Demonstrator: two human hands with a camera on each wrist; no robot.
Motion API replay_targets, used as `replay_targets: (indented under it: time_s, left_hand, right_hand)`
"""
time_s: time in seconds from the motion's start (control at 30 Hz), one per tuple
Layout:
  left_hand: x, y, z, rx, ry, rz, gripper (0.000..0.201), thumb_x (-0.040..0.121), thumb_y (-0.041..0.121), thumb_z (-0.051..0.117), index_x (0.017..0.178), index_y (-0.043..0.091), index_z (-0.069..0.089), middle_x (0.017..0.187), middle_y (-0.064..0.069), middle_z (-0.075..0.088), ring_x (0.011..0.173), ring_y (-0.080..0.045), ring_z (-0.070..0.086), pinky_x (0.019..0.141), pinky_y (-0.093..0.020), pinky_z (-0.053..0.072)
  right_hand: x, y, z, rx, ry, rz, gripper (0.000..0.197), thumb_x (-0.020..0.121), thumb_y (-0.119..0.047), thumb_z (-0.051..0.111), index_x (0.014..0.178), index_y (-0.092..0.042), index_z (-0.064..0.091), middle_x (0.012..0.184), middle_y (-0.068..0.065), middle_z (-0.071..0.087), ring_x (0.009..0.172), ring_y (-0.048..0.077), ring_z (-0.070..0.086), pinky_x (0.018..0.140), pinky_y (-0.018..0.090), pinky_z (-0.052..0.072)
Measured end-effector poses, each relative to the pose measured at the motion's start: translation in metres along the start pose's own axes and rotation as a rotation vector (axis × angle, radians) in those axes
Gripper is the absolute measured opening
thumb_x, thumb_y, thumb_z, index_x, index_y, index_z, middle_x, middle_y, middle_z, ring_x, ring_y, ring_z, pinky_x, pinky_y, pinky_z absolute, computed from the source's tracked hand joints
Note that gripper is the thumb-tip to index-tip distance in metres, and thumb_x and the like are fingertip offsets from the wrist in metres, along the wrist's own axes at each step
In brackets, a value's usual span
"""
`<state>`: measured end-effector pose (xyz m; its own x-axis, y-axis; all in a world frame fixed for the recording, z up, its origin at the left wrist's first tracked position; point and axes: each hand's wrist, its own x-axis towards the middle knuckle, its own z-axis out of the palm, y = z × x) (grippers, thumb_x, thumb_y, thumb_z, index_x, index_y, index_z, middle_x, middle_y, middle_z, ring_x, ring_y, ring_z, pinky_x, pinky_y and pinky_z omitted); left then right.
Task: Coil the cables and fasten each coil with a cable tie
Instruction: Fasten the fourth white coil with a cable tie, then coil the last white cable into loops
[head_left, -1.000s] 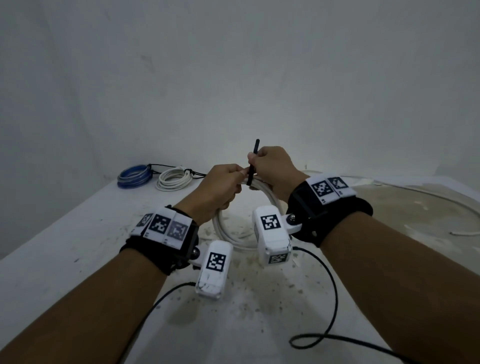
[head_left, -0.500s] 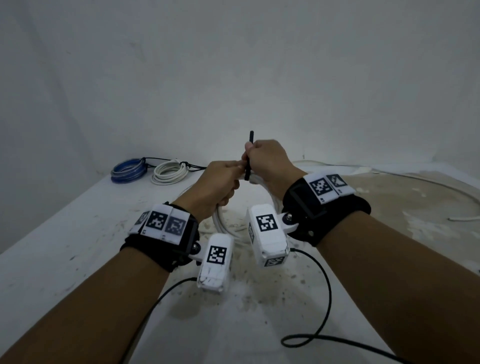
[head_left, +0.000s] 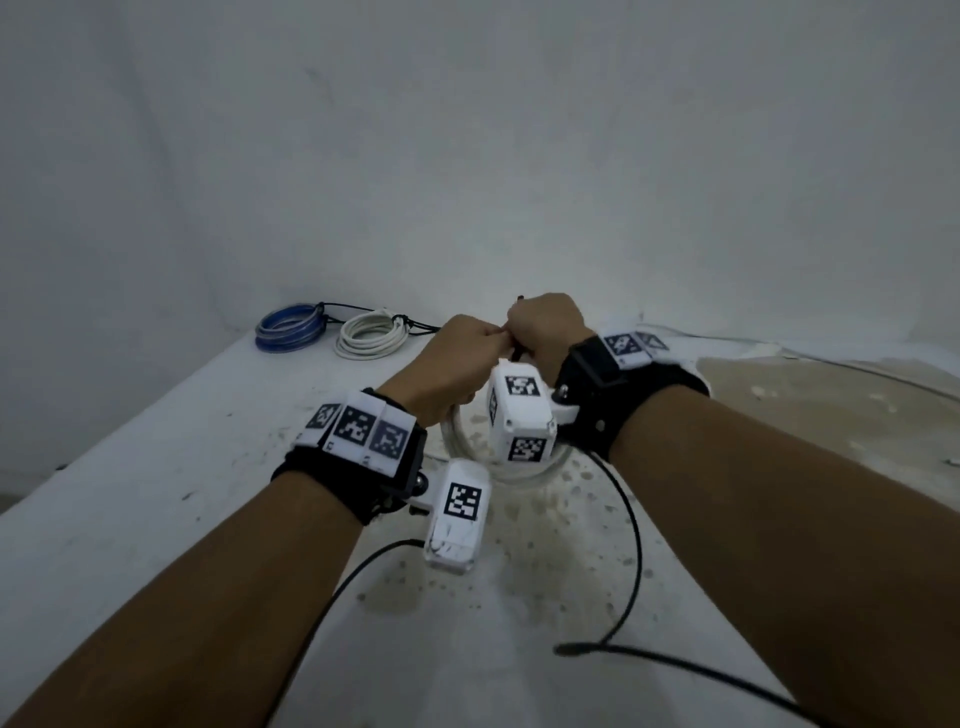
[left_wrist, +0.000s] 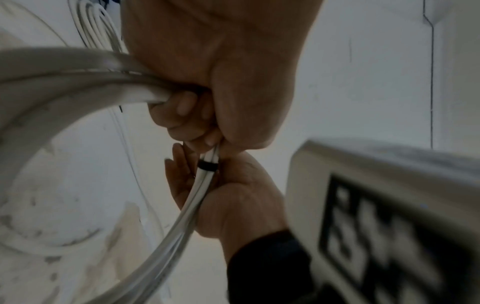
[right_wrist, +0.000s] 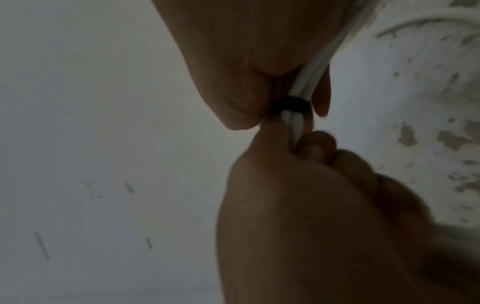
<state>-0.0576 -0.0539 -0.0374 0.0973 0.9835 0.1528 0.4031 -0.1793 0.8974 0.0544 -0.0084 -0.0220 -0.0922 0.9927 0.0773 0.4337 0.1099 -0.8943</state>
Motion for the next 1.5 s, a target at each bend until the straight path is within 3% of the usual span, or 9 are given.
replay_targets:
  time_s: [0.2,0.3,0.47,0.63,0.83,1.0,1.13,1.23,1.5]
  left_hand:
    - [0.005,-0.017,-0.032,-0.094,0.021,-0.099,0.023,0.102,0.026,0.044,0.095,0.012,0.062,0.055,0.003,0.033,0.042,-0.01,0.023,0.041,-0.019,0.016]
    - [0.009,-0.026,-0.048,-0.107,0.021,-0.123,0.017,0.099,0.024,0.046,0.089,0.014,0.055,0.056,0.002,0.036,0.043,-0.009,0.025,0.041,-0.02,0.016]
    - [0.019,-0.038,-0.066,-0.171,0.058,-0.18,0.023,0.096,0.016,0.044,0.074,0.018,0.05,0.057,0.002,0.037,0.044,-0.009,0.025,0.041,-0.021,0.017]
    - [0.033,-0.054,-0.094,-0.087,0.066,-0.173,0.016,0.099,0.022,0.045,0.089,0.015,0.055,0.058,0.003,0.042,0.042,-0.007,0.029,0.039,-0.018,0.02]
    - [0.068,-0.058,-0.143,-0.05,0.112,-0.122,0.024,0.101,0.031,0.052,0.093,0.01,0.059,0.069,-0.003,0.057,0.047,-0.01,0.042,0.042,-0.022,0.035]
    - [0.093,-0.081,-0.177,0.036,0.314,-0.222,0.077,0.087,0.07,0.045,0.131,0.006,0.047,0.126,-0.007,0.056,0.112,-0.024,0.057,0.09,-0.034,0.045]
    - [0.1,-0.112,-0.191,0.017,0.446,-0.223,0.045,0.096,0.05,0.046,0.076,0.01,0.054,0.07,-0.014,0.05,0.067,-0.025,0.05,0.064,-0.03,0.036]
    - [0.098,-0.132,-0.193,-0.031,0.421,-0.286,0.033,0.1,0.037,0.049,0.071,0.021,0.042,0.077,-0.004,0.041,0.077,-0.017,0.042,0.069,-0.031,0.035]
    - [0.087,-0.159,-0.197,-0.01,0.4,-0.276,0.02,0.098,0.033,0.054,0.084,0.021,0.045,0.095,-0.006,0.046,0.086,-0.018,0.047,0.081,-0.034,0.043]
  right_hand:
    - [0.0,0.004,0.006,0.398,-0.37,0.13,0.055,0.1,-0.053,0.04,0.111,-0.004,0.064,0.097,0.022,0.072,0.082,0.036,0.071,0.07,0.042,0.058]
    - [0.002,0.001,0.003,0.377,-0.581,0.081,0.034,0.1,-0.032,0.054,0.127,-0.013,0.053,0.107,0.018,0.07,0.081,0.03,0.071,0.069,0.041,0.059]
    - [0.015,-0.01,0.025,0.128,-0.44,-0.147,0.032,0.095,-0.015,0.063,0.125,-0.017,0.05,0.106,0.02,0.07,0.078,0.03,0.073,0.069,0.04,0.061]
    - [0.042,-0.02,0.036,0.069,-0.616,0.006,0.026,0.096,-0.016,0.062,0.116,0.001,0.065,0.106,0.013,0.074,0.092,0.024,0.072,0.084,0.04,0.059]
    - [0.096,-0.04,0.07,0.169,-0.526,0.018,0.019,0.095,-0.011,0.063,0.106,0.003,0.069,0.088,0.009,0.074,0.073,0.015,0.07,0.068,0.032,0.061]
    - [0.146,-0.041,0.106,0.433,-0.331,0.13,0.017,0.099,-0.005,0.054,0.099,0.011,0.062,0.078,0.016,0.063,0.052,0.016,0.065,0.051,0.03,0.059]
    - [0.186,-0.035,0.136,0.58,-0.181,0.202,0.029,0.1,-0.002,0.051,0.122,0.017,0.054,0.088,0.018,0.062,0.068,0.023,0.059,0.076,0.039,0.058]
    - [0.205,-0.027,0.152,0.37,-0.159,0.193,0.034,0.099,-0.005,0.049,0.131,0.007,0.052,0.091,0.008,0.061,0.066,0.015,0.059,0.057,0.024,0.056]
    - [0.214,-0.009,0.174,-0.434,-0.097,0.071,0.028,0.082,-0.024,0.072,0.101,-0.005,0.065,0.097,0.017,0.07,0.09,0.034,0.067,0.069,0.031,0.044]
